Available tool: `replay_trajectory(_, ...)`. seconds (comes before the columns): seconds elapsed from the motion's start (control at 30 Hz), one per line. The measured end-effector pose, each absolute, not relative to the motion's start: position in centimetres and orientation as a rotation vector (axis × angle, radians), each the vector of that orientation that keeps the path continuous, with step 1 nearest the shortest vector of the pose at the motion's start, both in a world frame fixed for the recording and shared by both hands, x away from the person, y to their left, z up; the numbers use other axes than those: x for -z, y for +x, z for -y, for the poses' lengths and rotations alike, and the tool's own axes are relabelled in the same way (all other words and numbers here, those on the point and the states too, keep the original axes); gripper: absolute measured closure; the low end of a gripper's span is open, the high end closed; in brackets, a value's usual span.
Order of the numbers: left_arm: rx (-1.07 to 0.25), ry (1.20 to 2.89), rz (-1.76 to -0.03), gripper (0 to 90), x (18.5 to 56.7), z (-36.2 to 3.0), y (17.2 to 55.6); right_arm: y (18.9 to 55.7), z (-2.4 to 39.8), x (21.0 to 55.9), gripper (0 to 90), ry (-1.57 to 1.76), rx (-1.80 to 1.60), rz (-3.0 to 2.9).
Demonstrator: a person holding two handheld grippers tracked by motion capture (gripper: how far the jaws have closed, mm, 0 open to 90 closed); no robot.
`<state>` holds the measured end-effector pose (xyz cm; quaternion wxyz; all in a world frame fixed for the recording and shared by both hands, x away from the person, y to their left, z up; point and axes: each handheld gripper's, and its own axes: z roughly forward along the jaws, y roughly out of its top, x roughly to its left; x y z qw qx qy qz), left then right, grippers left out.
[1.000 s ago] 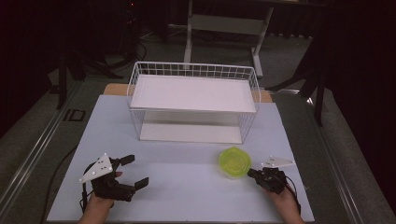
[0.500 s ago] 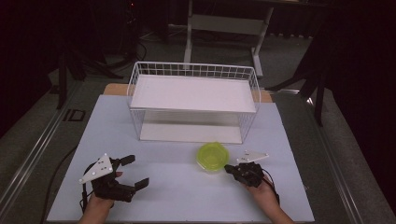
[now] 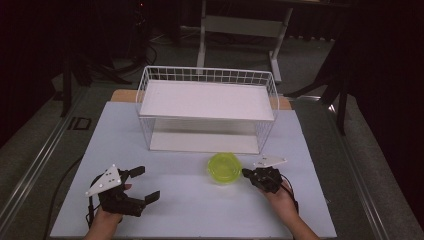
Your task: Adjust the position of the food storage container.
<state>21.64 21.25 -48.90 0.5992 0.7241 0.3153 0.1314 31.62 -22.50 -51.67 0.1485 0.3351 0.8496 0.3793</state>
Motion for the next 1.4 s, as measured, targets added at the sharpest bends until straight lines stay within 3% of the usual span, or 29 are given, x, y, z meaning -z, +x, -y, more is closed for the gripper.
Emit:
replay_trajectory(0.87,-0.303,1.686,-0.718,1.9,48.8,-21.2,21.5,30.8,16.7,52.9,90.0,0.879,-1.17,-2.594)
replay_trajectory(1.4,-0.296,1.693,-0.711,1.9,48.8,-21.0,21.6,31.4,16.1,52.6,90.0,0.93,-1.141,-2.538)
